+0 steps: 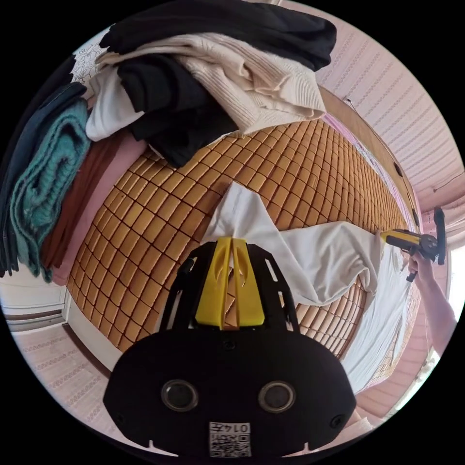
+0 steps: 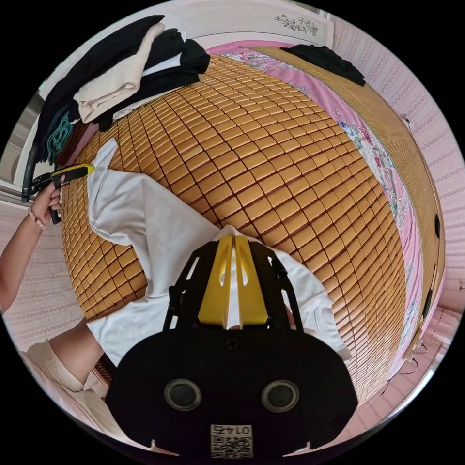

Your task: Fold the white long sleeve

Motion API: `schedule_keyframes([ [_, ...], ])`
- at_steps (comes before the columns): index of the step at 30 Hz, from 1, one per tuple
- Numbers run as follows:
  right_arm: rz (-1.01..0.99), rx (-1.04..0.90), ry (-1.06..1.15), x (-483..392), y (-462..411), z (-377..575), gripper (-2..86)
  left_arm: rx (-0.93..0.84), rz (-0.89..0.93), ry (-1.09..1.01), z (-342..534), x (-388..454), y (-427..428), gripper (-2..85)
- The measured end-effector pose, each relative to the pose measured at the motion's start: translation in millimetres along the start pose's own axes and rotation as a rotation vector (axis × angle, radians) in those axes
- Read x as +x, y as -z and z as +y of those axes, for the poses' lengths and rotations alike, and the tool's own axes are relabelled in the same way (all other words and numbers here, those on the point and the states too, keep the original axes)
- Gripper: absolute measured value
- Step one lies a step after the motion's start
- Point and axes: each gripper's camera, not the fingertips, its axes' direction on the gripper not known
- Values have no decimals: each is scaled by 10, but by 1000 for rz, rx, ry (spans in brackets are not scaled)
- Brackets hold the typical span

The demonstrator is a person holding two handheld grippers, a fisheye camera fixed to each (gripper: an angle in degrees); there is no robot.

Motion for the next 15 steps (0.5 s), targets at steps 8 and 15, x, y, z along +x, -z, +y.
schedule_keyframes([
  [8, -34, 46, -5, -33, -43, 12, 6, 100, 139, 190, 1001, -821, 333, -4],
  [15, -42, 68, 9, -70, 41, 55, 40, 110, 51, 194, 927, -1161, 600, 36],
])
